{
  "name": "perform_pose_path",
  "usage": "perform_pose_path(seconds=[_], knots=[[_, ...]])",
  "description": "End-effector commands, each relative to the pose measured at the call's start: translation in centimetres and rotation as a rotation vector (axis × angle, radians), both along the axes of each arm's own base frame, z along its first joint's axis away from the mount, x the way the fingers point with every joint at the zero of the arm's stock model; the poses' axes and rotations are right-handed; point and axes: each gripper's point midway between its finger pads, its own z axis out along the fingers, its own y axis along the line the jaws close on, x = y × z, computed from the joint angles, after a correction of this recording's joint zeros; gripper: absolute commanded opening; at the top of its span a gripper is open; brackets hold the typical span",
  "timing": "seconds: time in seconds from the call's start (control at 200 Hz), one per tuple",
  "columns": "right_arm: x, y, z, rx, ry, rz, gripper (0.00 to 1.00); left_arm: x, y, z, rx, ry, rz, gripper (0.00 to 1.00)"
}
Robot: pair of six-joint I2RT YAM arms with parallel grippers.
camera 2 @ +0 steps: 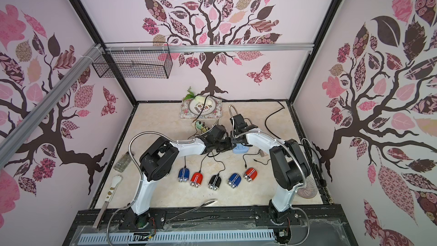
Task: Unplug the electric shaver
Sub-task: Remove the plug from the socket.
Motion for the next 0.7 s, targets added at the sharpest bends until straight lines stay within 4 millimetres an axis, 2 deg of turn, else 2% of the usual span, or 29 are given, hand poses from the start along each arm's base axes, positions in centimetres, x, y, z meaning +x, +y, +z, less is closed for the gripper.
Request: perform_pose_path(seconds=[0.0, 0.245, 0.485, 0.695], knots=[[0.7, 3.1, 2.2, 0.062, -0.037, 0.068, 0.24, -4.5, 4.5, -9.7, 0.256, 0.206, 0.041, 0.35], [0.7, 3.0, 2.6, 0.06, -0.045, 0.066, 0.24, -5.7, 4.9, -10.9, 0.27, 0.244, 0.057, 0.35], [0.6, 2.6, 2.8, 0.05, -0.051, 0.058, 0.24, -5.4, 4.6, -9.9, 0.239, 0.225, 0.06, 0.35], [0.6, 2.7, 4.6, 0.072, -0.087, 0.054, 0.24, -4.7, 4.6, -9.2, 0.233, 0.206, 0.06, 0.35]])
